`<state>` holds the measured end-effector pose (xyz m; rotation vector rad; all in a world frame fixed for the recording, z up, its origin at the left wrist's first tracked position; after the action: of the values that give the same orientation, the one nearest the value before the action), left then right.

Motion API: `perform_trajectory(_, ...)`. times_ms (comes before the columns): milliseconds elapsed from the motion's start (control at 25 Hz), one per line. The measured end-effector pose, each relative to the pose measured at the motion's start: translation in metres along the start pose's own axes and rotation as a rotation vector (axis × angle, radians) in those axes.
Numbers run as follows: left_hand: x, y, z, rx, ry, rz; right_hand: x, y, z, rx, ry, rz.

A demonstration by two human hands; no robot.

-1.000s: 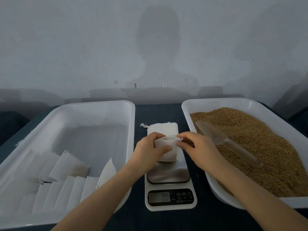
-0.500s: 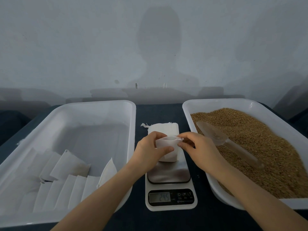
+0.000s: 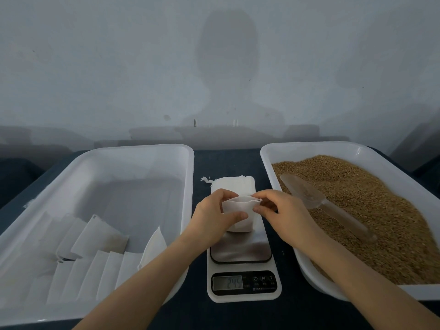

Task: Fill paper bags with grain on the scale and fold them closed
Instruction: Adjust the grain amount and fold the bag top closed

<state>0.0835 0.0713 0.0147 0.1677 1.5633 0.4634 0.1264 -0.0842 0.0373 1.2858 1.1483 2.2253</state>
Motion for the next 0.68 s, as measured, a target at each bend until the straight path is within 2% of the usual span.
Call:
perform_trajectory(200,-0.001,-0.004,0.002,0.030,0.006,0.080,0.008,-0.014,0.002,0.170,0.055,-0.114)
perform_trajectory(320,-0.001,-0.004,0.003,0.021,0.001,0.082,0.006,-0.011,0.005,0.139,0.046,-0.131)
perform_trajectory(520,-0.008,0.011,-0.002,-0.104,-0.044,0.006,0.003,-0.004,0.006,0.065,-0.013,-0.031)
perform_trajectory(680,-0.008,0.016,-0.005,-0.139,-0.049,-0.041,-0.001,0.000,0.003,0.068,-0.046,-0.022)
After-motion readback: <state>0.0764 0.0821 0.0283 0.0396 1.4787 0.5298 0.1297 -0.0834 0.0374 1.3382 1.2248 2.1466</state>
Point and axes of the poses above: each hand's wrist, its own z-axis towards the middle knuckle, its own y-axis out of the back of the hand, x = y × z, the point moved 6 cm from there along z, towards the middle knuckle, and after that the axes turned 5 degrees about -z, right-handed, at the moved point
